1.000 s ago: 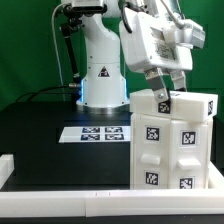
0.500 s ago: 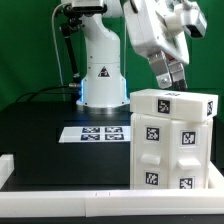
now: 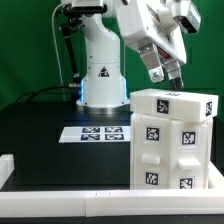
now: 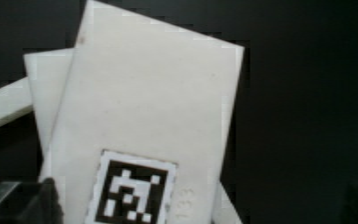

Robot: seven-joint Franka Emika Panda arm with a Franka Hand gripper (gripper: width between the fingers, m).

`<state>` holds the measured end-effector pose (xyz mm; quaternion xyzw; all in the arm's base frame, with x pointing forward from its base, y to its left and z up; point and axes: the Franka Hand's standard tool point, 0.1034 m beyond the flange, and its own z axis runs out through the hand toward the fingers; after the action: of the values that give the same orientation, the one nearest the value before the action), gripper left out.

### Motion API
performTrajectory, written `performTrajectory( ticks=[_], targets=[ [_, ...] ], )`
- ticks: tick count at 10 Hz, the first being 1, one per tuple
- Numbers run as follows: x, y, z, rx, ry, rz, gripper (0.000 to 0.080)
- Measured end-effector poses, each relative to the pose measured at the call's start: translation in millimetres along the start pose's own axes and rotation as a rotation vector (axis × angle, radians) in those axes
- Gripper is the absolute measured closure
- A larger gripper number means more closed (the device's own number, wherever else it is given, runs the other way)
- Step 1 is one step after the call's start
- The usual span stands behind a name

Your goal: Assemble cabinet

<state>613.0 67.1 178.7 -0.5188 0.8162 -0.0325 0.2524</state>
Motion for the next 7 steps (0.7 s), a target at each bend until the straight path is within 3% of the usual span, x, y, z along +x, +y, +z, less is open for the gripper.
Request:
performTrajectory(
  ticks=[1, 7],
  targets=[
    [-4.0, 1.1, 0.2, -0.032, -0.006, -0.15, 0.0002],
    [-13.1, -16.6, -6.3, -0.029, -0.017, -0.918, 0.0002]
  ],
)
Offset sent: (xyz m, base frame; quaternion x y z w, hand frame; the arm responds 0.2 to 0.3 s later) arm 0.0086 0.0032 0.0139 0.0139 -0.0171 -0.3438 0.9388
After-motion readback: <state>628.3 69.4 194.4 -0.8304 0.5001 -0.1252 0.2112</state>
